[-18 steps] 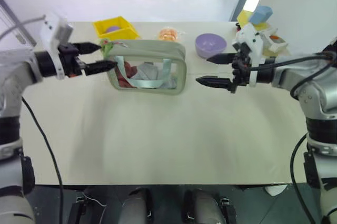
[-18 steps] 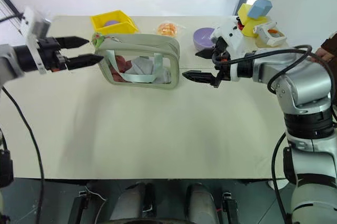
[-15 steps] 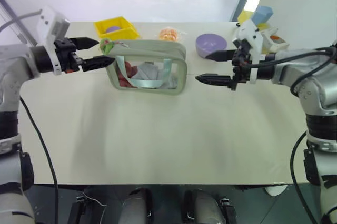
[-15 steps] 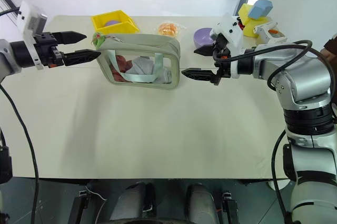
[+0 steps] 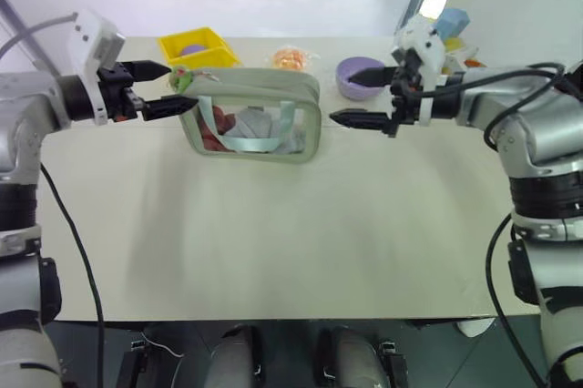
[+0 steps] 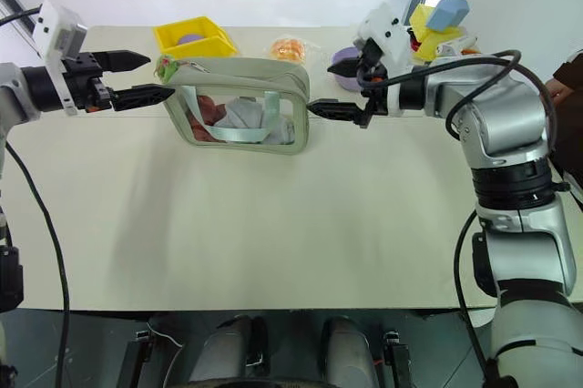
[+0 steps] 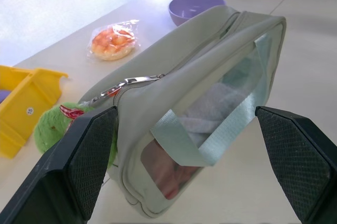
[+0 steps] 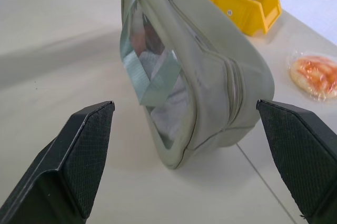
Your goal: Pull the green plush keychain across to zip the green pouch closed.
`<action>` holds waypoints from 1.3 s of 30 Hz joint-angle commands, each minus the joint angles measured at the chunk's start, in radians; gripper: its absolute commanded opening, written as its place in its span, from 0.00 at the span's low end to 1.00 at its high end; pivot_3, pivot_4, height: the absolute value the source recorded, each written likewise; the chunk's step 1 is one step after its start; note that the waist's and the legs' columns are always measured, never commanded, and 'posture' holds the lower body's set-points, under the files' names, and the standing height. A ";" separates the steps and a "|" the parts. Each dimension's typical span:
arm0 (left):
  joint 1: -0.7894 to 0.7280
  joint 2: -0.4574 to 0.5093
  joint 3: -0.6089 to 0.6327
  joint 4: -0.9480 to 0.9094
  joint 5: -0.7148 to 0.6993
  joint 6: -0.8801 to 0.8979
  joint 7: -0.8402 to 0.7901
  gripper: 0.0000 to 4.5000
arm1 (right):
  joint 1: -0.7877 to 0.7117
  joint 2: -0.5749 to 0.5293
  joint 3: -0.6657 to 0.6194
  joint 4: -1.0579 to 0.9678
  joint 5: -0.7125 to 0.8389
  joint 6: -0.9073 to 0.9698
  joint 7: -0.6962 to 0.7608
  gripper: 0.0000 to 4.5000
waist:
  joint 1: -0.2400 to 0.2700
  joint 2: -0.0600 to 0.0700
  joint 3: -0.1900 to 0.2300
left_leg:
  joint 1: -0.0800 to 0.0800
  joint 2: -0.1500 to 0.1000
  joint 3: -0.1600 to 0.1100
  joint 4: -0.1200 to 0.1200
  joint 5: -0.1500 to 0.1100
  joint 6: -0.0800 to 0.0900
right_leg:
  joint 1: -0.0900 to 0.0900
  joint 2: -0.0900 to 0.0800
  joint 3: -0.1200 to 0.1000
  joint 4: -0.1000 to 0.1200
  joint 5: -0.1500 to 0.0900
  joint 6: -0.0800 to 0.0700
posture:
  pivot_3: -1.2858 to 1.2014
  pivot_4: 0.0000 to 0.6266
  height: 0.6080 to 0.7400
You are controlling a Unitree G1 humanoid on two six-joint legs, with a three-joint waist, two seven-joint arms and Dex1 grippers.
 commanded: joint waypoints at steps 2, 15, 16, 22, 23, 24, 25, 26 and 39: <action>-0.026 0.025 0.041 -0.021 -0.012 0.003 -0.006 0.99 | -0.133 0.101 0.034 0.120 -0.064 -0.110 -0.007 1.00 | -0.005 0.000 0.000 | 0.000 0.000 0.000 0.000 0.000 0.000 | 0.000 0.000 0.000 0.001 0.000 0.000 | 0.52 0.24 0.99; 0.068 0.051 0.119 -0.136 -0.061 0.071 0.029 0.99 | -0.338 0.370 0.198 0.696 -0.325 -0.503 0.100 1.00 | 0.000 0.000 0.000 | -0.001 0.000 0.000 0.000 0.001 -0.001 | -0.001 0.000 0.000 0.004 0.000 0.000 | 0.52 0.24 0.99; 0.074 0.052 0.125 -0.146 -0.064 0.077 0.034 0.99 | -0.345 0.375 0.201 0.720 -0.340 -0.519 0.102 1.00 | -0.002 0.000 0.000 | -0.001 0.000 0.000 0.000 0.001 -0.001 | -0.001 0.000 0.000 0.004 0.000 0.000 | 0.52 0.24 0.99; 0.116 0.058 0.155 -0.193 -0.079 0.102 0.062 1.00 | -0.385 0.403 0.179 0.837 -0.387 -0.591 0.105 0.69 | -0.008 0.000 0.000 | 0.000 0.001 0.000 0.000 0.001 -0.002 | -0.001 0.000 0.000 0.006 0.000 0.000 | 0.52 0.24 0.99; 0.119 0.058 0.157 -0.196 -0.080 0.103 0.065 1.00 | -0.389 0.404 0.173 0.841 -0.387 -0.598 0.114 0.58 | -0.008 0.000 0.001 | 0.000 0.001 0.000 0.000 0.001 -0.002 | -0.001 0.000 0.000 0.006 0.000 0.000 | 0.52 0.24 0.99; 0.120 0.058 0.157 -0.196 -0.079 0.101 0.068 1.00 | -0.392 0.404 0.168 0.841 -0.389 -0.604 0.123 0.45 | -0.008 0.000 0.001 | 0.000 0.001 0.000 0.000 0.001 -0.002 | -0.001 0.000 0.000 0.006 0.000 0.000 | 0.52 0.24 0.99; 0.120 0.059 0.158 -0.194 -0.079 0.098 0.071 1.00 | -0.392 0.401 0.165 0.837 -0.391 -0.609 0.133 0.34 | -0.008 0.000 0.001 | 0.000 0.001 0.000 0.000 0.001 -0.002 | -0.001 0.000 0.000 0.006 0.000 0.000 | 0.52 0.24 0.99; 0.120 0.059 0.159 -0.191 -0.079 0.095 0.074 1.00 | -0.391 0.398 0.162 0.833 -0.395 -0.617 0.139 0.22 | -0.008 0.000 0.001 | 0.000 0.001 0.000 0.000 0.001 -0.002 | -0.001 0.000 0.000 0.006 0.000 0.000 | 0.52 0.24 0.99; 0.055 0.146 0.161 -0.026 -0.031 0.003 0.045 1.00 | -0.200 0.219 0.087 0.376 -0.300 -0.493 0.314 0.01 | -0.003 0.000 0.001 | -0.001 0.000 0.000 0.000 0.001 -0.002 | -0.002 0.000 0.000 0.006 0.000 0.000 | 0.52 0.24 0.99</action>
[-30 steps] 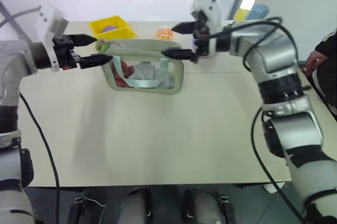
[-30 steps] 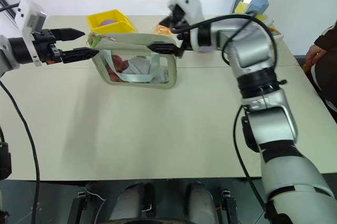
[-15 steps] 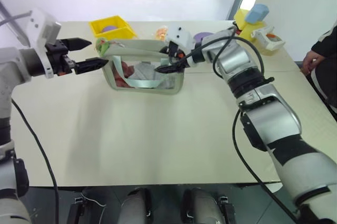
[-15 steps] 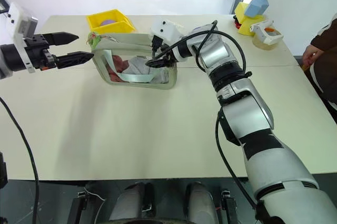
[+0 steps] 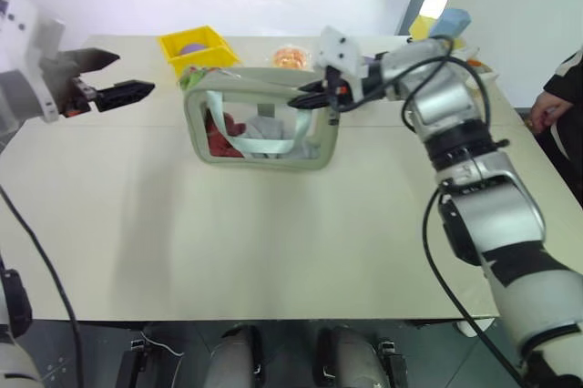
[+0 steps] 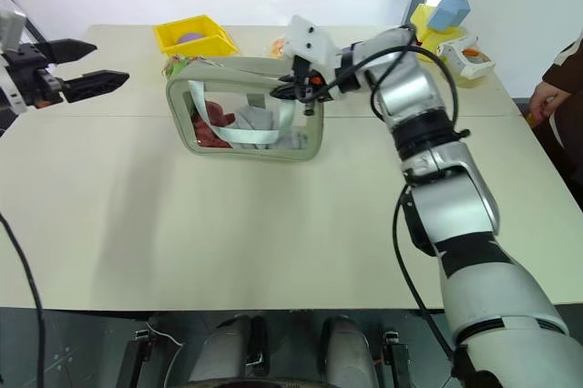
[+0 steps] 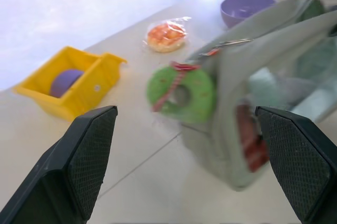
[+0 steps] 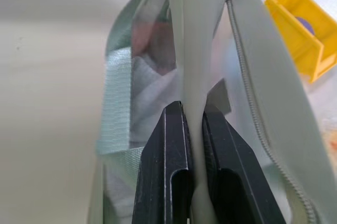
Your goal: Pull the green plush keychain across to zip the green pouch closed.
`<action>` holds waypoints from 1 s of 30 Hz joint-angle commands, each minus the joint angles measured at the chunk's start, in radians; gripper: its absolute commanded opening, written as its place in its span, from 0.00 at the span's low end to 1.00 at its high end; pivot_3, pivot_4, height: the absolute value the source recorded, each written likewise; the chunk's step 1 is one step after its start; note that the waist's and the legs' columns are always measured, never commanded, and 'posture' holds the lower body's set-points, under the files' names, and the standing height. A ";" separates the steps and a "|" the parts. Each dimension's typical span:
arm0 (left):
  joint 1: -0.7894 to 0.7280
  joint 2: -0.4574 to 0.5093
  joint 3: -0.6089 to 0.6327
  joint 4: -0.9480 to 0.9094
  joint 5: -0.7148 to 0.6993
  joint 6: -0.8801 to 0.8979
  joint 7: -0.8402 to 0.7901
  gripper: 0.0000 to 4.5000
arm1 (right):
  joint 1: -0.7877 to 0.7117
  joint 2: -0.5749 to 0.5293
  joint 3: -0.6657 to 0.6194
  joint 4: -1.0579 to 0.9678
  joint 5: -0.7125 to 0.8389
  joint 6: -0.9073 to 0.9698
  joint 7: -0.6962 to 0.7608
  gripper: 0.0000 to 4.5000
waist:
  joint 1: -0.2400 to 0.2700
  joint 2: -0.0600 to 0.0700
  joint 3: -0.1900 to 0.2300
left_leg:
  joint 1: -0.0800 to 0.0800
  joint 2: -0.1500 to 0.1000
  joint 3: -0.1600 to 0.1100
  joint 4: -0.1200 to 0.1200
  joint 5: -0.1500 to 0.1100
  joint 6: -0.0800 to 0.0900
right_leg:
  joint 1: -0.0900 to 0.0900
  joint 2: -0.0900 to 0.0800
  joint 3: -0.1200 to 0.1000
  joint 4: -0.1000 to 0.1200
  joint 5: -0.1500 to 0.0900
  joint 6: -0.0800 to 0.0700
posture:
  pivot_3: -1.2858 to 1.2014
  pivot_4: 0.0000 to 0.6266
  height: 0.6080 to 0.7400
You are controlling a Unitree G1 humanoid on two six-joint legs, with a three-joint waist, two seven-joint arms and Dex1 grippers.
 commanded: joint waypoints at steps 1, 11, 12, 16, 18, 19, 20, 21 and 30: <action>-0.028 0.011 0.027 -0.001 -0.002 -0.026 -0.004 1.00 | 0.061 -0.026 -0.040 -0.237 0.069 0.091 0.025 0.01 | 0.000 0.000 0.000 | 0.000 0.000 0.000 0.000 0.000 0.000 | 0.000 0.000 0.000 0.000 0.000 0.000 | 0.52 0.24 0.99; -0.036 -0.028 -0.002 -0.015 -0.002 -0.023 -0.011 1.00 | 0.258 -0.048 -0.003 -0.561 0.079 0.270 -0.022 0.01 | -0.003 0.000 0.000 | 0.001 0.000 0.000 0.000 0.000 -0.001 | -0.001 0.000 0.000 0.002 0.000 0.000 | 0.52 0.24 0.99; -0.033 -0.029 -0.002 -0.018 -0.003 -0.022 -0.012 1.00 | 0.261 -0.054 -0.003 -0.572 0.077 0.281 -0.024 0.01 | -0.001 0.000 0.000 | 0.001 0.000 0.000 0.000 0.000 -0.001 | -0.001 0.000 0.000 0.002 0.000 0.000 | 0.52 0.24 0.99; -0.030 -0.037 -0.005 -0.019 -0.003 -0.020 -0.011 1.00 | 0.280 -0.069 -0.003 -0.631 0.094 0.344 -0.030 0.18 | 0.002 0.000 0.000 | 0.001 0.000 0.000 0.000 0.000 -0.001 | 0.000 0.000 0.000 0.002 0.000 0.000 | 0.52 0.24 0.99; -0.032 -0.037 -0.008 -0.015 -0.001 -0.022 -0.013 1.00 | 0.285 -0.071 -0.003 -0.651 0.104 0.361 -0.039 0.37 | 0.002 0.000 0.000 | 0.001 0.000 0.000 0.000 0.000 -0.001 | 0.000 0.000 0.000 0.002 0.000 0.000 | 0.52 0.24 0.99; -0.037 -0.038 -0.011 -0.009 0.001 -0.024 -0.015 1.00 | 0.286 -0.076 -0.005 -0.659 0.103 0.360 -0.045 0.49 | 0.002 0.000 0.000 | 0.001 0.000 0.000 0.001 0.000 -0.001 | 0.000 0.000 0.000 0.002 0.000 0.000 | 0.52 0.24 0.99; -0.042 -0.036 -0.015 0.000 0.004 -0.026 -0.018 1.00 | 0.283 -0.088 -0.013 -0.668 0.106 0.360 -0.046 0.59 | 0.002 0.000 0.000 | 0.001 0.000 0.000 0.001 0.000 -0.001 | 0.000 0.000 0.000 0.002 0.000 0.000 | 0.52 0.24 0.99; -0.048 -0.035 -0.018 0.009 0.007 -0.029 -0.020 1.00 | 0.278 -0.102 -0.023 -0.675 0.110 0.362 -0.046 0.59 | 0.003 0.000 0.000 | 0.001 0.000 0.000 0.001 0.000 -0.001 | 0.000 0.000 0.000 0.002 0.000 0.000 | 0.52 0.24 0.99; -0.062 -0.004 -0.020 0.092 0.040 -0.067 -0.052 1.00 | 0.311 -0.235 -0.088 -0.792 0.173 0.451 -0.058 0.59 | 0.003 -0.001 0.000 | 0.000 0.000 0.000 0.001 0.000 -0.001 | 0.000 0.000 0.000 0.001 0.000 0.000 | 0.52 0.24 0.99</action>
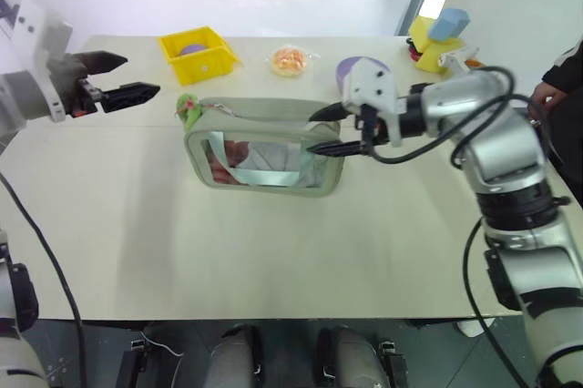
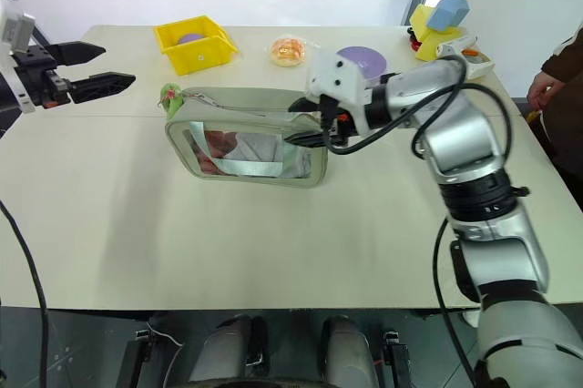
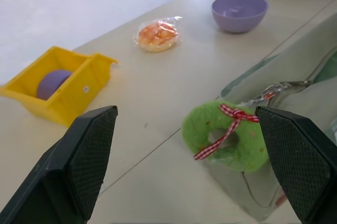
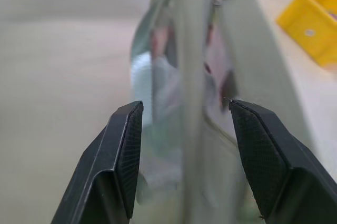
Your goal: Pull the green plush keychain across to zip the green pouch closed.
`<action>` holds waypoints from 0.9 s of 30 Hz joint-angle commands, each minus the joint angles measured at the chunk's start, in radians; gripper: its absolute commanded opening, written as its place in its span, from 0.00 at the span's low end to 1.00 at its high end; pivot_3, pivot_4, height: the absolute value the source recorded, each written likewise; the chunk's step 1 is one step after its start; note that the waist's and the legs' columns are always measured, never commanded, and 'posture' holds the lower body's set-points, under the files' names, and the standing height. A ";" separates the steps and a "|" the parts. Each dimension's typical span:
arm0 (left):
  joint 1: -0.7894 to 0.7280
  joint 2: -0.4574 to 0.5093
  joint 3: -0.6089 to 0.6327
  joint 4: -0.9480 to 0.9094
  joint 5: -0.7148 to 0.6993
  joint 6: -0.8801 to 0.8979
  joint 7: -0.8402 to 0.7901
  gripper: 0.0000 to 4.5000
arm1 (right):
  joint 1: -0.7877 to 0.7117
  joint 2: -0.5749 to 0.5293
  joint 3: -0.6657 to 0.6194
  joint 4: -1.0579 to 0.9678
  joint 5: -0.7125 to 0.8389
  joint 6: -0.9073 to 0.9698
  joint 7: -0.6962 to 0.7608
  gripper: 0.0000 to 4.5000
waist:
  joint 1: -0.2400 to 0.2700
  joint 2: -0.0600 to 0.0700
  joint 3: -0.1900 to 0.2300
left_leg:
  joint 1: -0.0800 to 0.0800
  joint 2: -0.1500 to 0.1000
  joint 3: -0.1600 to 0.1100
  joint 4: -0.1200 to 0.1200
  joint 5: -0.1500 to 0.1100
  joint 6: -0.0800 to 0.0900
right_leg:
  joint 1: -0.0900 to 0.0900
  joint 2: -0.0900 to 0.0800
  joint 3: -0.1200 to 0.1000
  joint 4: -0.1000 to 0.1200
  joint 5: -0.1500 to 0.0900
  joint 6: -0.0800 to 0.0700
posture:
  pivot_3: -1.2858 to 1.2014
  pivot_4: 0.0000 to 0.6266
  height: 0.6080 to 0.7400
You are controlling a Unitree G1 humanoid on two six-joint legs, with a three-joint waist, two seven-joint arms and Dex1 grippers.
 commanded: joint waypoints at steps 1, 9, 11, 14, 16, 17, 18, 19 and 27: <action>-0.026 0.027 0.014 0.008 0.013 -0.029 -0.013 1.00 | 0.033 -0.019 -0.018 -0.048 0.020 0.002 -0.020 0.59 | -0.002 -0.001 0.000 | 0.000 0.000 0.000 0.000 0.000 0.000 | 0.000 0.000 0.000 0.000 0.000 0.000 | 0.52 0.24 0.99; -0.048 0.001 -0.013 0.068 0.044 -0.067 -0.029 1.00 | 0.111 -0.018 0.032 0.010 -0.029 -0.110 -0.051 0.48 | -0.001 -0.001 0.000 | 0.000 0.000 0.000 0.000 0.000 0.000 | 0.000 0.000 0.000 0.000 0.000 0.000 | 0.52 0.24 0.99; -0.044 -0.007 -0.015 0.075 0.047 -0.073 -0.027 1.00 | 0.114 -0.024 0.037 0.024 -0.038 -0.137 -0.050 0.30 | -0.001 -0.001 0.000 | 0.000 0.000 0.000 0.000 0.000 0.000 | 0.000 0.000 0.000 0.000 0.000 0.000 | 0.52 0.24 0.99; -0.030 -0.045 -0.022 0.098 0.058 -0.086 -0.003 1.00 | 0.117 -0.027 0.044 0.040 -0.050 -0.187 -0.043 0.01 | 0.002 -0.001 0.000 | 0.000 0.000 0.000 0.000 0.000 0.000 | 0.001 0.000 0.000 0.000 0.000 0.000 | 0.52 0.24 0.99; -0.023 -0.071 -0.021 0.104 0.058 -0.087 0.006 1.00 | 0.119 -0.026 0.048 0.039 -0.052 -0.204 -0.035 0.01 | 0.002 -0.001 0.000 | 0.000 0.000 0.000 0.001 0.000 0.000 | 0.001 0.000 0.000 0.000 0.000 0.000 | 0.52 0.24 0.99; -0.020 -0.087 -0.023 0.105 0.061 -0.090 0.009 1.00 | 0.120 -0.024 0.049 0.036 -0.050 -0.208 -0.031 0.01 | 0.001 -0.001 0.000 | 0.000 0.000 0.000 0.001 0.000 0.000 | 0.001 0.000 0.000 0.000 0.000 0.000 | 0.52 0.24 0.99; -0.018 -0.100 -0.024 0.105 0.061 -0.090 0.010 1.00 | 0.120 -0.022 0.049 0.034 -0.048 -0.209 -0.028 0.01 | 0.001 -0.001 0.000 | 0.000 0.000 0.000 0.001 0.000 0.000 | 0.001 0.000 0.000 0.000 0.000 0.000 | 0.52 0.24 0.99; -0.017 -0.109 -0.024 0.105 0.061 -0.089 0.011 1.00 | 0.120 -0.021 0.049 0.032 -0.047 -0.209 -0.026 0.01 | 0.001 -0.001 0.000 | 0.000 0.000 0.000 0.001 0.000 0.000 | 0.001 0.000 0.000 0.000 0.000 0.000 | 0.52 0.24 0.99; -0.026 -0.194 -0.078 0.193 0.109 -0.178 0.002 1.00 | 0.103 0.001 0.056 0.041 -0.044 -0.202 -0.019 0.01 | -0.001 -0.001 0.000 | 0.001 0.000 0.000 0.001 0.000 0.000 | 0.001 0.000 0.000 0.000 0.000 0.000 | 0.52 0.24 0.99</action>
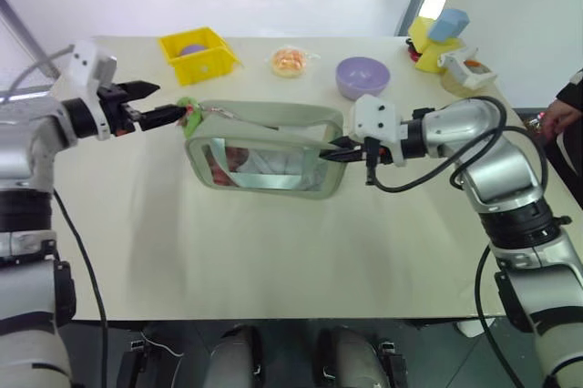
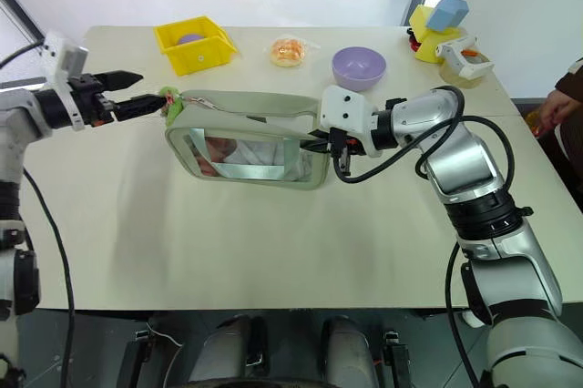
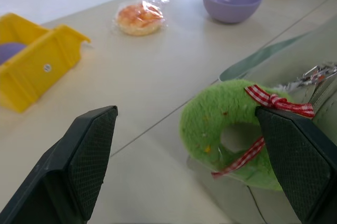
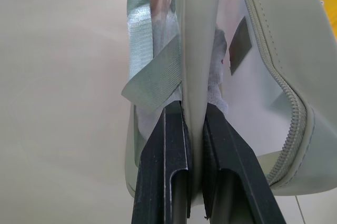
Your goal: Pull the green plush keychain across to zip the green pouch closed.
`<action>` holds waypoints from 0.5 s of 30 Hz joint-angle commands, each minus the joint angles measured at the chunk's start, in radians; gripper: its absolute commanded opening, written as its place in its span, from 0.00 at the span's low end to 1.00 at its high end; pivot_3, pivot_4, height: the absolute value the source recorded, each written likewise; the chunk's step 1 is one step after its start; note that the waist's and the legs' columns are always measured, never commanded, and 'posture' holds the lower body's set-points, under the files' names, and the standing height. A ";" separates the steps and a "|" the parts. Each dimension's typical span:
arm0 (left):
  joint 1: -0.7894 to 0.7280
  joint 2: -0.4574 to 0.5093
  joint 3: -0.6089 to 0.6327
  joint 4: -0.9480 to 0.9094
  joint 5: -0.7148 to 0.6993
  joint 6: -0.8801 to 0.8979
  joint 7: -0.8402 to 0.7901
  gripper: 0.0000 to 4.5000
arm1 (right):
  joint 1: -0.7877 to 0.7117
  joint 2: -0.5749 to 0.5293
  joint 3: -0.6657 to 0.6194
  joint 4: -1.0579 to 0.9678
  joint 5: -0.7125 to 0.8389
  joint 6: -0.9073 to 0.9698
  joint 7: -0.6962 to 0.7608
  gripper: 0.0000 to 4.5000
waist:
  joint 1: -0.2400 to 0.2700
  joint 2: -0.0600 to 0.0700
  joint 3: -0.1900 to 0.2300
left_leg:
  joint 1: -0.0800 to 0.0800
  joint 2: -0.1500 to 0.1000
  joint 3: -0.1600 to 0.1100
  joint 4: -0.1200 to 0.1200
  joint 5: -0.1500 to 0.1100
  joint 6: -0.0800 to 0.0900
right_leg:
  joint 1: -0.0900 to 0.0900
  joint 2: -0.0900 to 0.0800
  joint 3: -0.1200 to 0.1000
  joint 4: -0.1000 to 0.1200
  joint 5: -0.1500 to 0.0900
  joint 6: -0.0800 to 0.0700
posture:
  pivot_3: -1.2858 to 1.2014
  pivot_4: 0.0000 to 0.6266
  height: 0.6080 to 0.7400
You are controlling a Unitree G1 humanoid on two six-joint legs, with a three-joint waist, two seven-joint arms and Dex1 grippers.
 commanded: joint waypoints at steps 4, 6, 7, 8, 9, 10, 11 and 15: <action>-0.023 -0.003 -0.033 0.058 0.048 -0.090 -0.041 1.00 | -0.032 0.018 0.001 -0.008 0.009 -0.001 0.000 0.01 | -0.004 0.000 0.000 | 0.000 0.000 0.000 0.000 0.000 0.000 | 0.000 0.000 0.000 0.000 0.000 0.000 | 0.52 0.24 0.99; -0.024 0.001 -0.032 0.062 0.046 -0.089 -0.058 0.94 | -0.038 0.023 -0.001 -0.005 0.010 0.004 -0.004 0.00 | -0.005 0.000 0.000 | 0.000 0.000 0.000 0.000 0.000 0.000 | 0.000 0.000 0.000 0.000 0.000 0.000 | 0.52 0.24 0.99; -0.026 0.001 -0.030 0.066 0.047 -0.092 -0.063 0.88 | -0.040 0.026 -0.002 -0.005 0.012 0.008 -0.006 0.00 | -0.005 0.000 0.000 | 0.000 0.000 0.000 0.000 0.000 0.000 | 0.000 0.000 0.000 0.000 0.000 0.000 | 0.52 0.24 0.99; -0.028 -0.001 -0.027 0.071 0.047 -0.098 -0.062 0.81 | -0.041 0.028 -0.003 -0.006 0.013 0.011 -0.008 0.00 | -0.005 0.000 0.000 | 0.000 0.000 0.000 0.000 0.000 0.000 | 0.000 0.000 0.000 0.000 0.000 0.000 | 0.52 0.24 0.99; -0.033 -0.005 -0.020 0.074 0.041 -0.096 -0.062 0.69 | -0.041 0.029 -0.003 -0.006 0.013 0.013 -0.010 0.00 | -0.004 0.000 0.000 | 0.000 0.000 0.000 0.000 0.000 0.000 | 0.000 0.000 0.000 0.000 0.000 0.000 | 0.52 0.24 0.99; -0.038 -0.007 -0.014 0.075 0.035 -0.092 -0.063 0.59 | -0.041 0.030 -0.004 -0.007 0.013 0.014 -0.011 0.00 | -0.004 0.000 0.000 | 0.000 0.000 0.000 0.000 0.000 0.000 | 0.000 0.000 0.000 0.000 0.000 0.000 | 0.52 0.24 0.99; -0.041 -0.009 -0.010 0.076 0.030 -0.089 -0.065 0.47 | -0.041 0.031 -0.004 -0.007 0.012 0.015 -0.011 0.00 | -0.004 0.000 0.000 | 0.000 0.000 0.000 0.000 0.000 0.000 | 0.000 0.000 0.000 0.000 0.000 0.000 | 0.52 0.24 0.99; -0.080 0.006 -0.004 0.068 0.019 -0.061 -0.080 0.01 | -0.040 0.032 -0.006 0.008 0.003 0.007 -0.018 0.00 | -0.002 0.000 0.000 | 0.000 0.000 0.000 0.000 0.000 0.000 | 0.000 0.000 0.000 0.000 0.000 0.000 | 0.52 0.24 0.99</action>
